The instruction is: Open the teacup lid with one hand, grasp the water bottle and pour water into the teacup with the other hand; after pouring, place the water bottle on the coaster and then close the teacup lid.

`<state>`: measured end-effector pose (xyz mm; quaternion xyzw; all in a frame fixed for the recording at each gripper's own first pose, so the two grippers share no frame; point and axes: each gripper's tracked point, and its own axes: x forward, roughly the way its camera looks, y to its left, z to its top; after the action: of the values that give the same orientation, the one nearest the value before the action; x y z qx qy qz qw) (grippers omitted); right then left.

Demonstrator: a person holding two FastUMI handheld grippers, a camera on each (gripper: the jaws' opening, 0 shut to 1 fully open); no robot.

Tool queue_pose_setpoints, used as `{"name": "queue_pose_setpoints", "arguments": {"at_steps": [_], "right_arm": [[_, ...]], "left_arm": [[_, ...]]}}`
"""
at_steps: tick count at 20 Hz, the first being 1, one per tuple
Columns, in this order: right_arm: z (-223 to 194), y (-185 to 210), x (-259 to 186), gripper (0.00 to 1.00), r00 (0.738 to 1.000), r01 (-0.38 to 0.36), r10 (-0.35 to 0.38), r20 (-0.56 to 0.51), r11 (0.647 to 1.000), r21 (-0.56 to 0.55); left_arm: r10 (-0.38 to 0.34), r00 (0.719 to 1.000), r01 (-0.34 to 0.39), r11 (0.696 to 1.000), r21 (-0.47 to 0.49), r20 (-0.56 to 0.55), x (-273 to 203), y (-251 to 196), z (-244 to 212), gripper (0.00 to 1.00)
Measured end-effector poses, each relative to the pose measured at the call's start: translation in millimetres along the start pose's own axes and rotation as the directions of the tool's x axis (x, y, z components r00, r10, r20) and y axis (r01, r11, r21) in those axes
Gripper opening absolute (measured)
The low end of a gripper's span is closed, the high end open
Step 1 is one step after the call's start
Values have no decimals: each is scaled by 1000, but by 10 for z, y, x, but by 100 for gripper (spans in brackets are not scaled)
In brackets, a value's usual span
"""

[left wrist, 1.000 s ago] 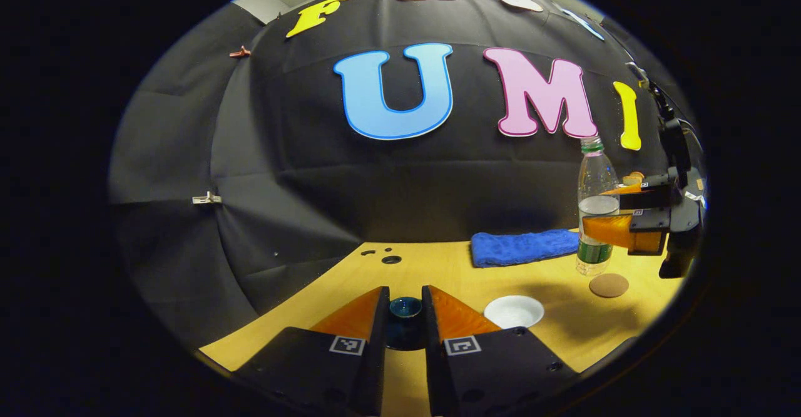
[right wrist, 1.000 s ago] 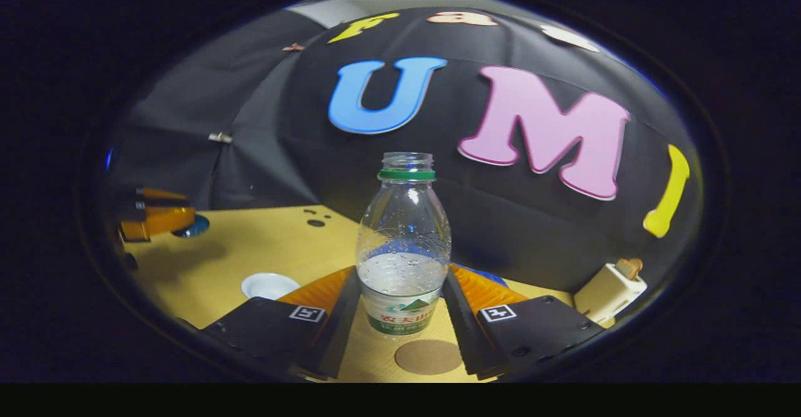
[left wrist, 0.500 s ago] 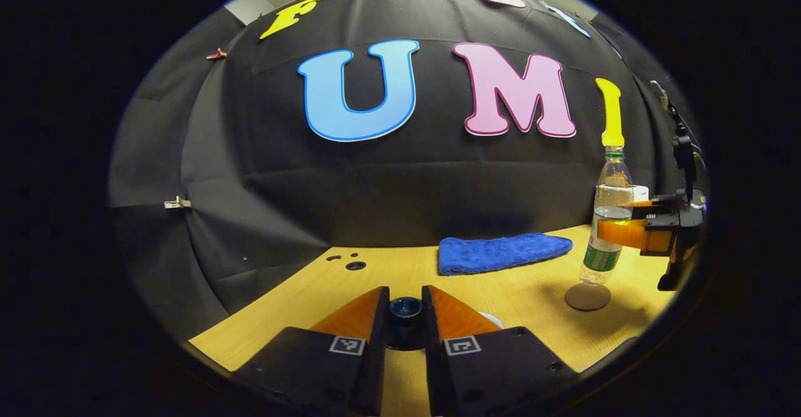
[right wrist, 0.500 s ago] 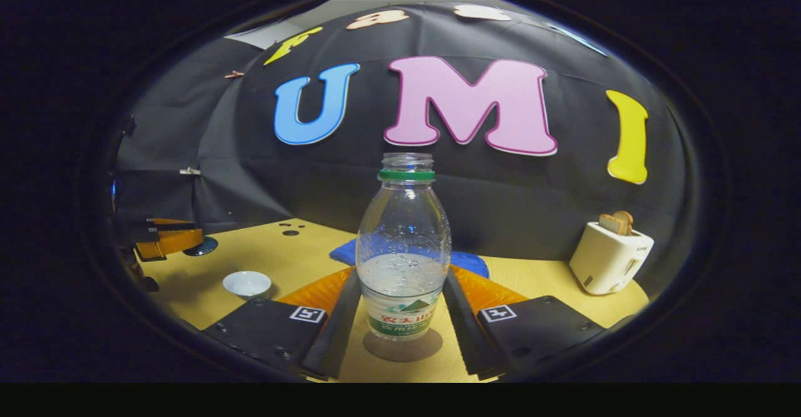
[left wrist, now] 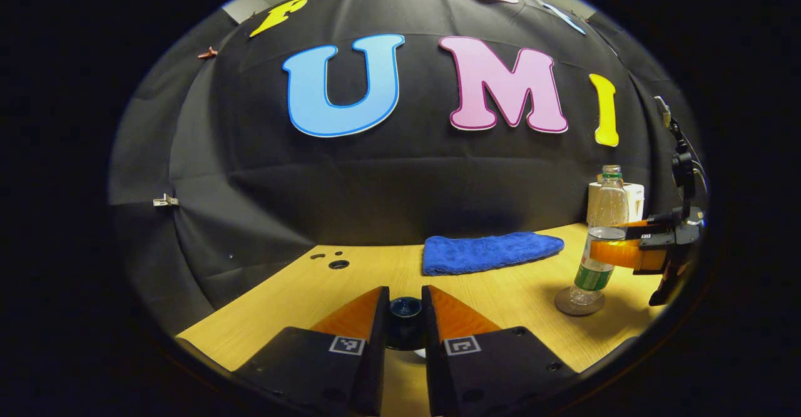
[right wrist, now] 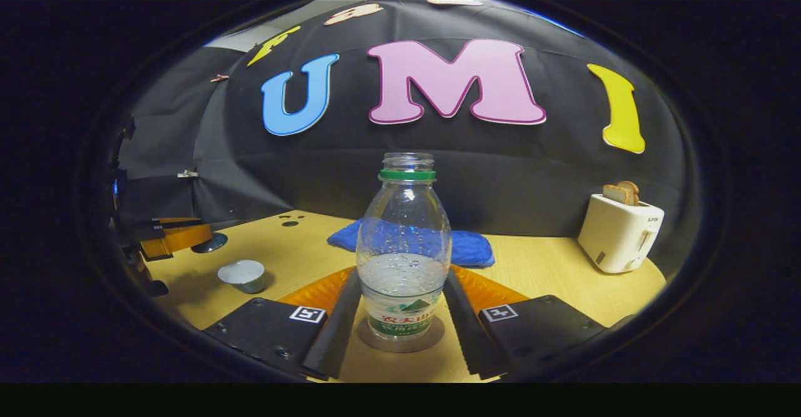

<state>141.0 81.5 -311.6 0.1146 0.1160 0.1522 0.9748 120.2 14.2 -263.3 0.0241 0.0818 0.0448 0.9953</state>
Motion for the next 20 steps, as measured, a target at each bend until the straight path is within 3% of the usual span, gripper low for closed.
{"name": "queue_pose_setpoints", "arguments": {"at_steps": [7,11,14,17,18,19,20], "right_arm": [[1,53,102,76,1000,17,-17,-2,999,-28],[-96,72,103,82,999,4,-5,-35,1000,-23],[-137,63,72,94,999,5,-6,-49,1000,-10],[-149,37,44,96,999,12,-12,-53,1000,1],[-158,34,23,92,998,13,-13,-55,1000,3],[-166,28,-5,97,998,14,-13,-58,1000,4],[-179,23,-39,97,998,13,-12,-61,1000,2]], "left_arm": [[2,1000,-2,1000,3,-5,39,1,-45,27],[-1,1000,1,1000,0,-11,55,-32,-69,27],[-9,1000,9,1000,0,-13,71,-71,-70,27],[-20,1000,20,1000,-8,-20,87,-131,-105,27],[-24,999,23,1000,-14,-23,94,-156,-128,27],[-26,999,26,1000,-17,-28,107,-188,-149,31],[-30,999,30,999,-20,-31,117,-223,-169,27]]}}
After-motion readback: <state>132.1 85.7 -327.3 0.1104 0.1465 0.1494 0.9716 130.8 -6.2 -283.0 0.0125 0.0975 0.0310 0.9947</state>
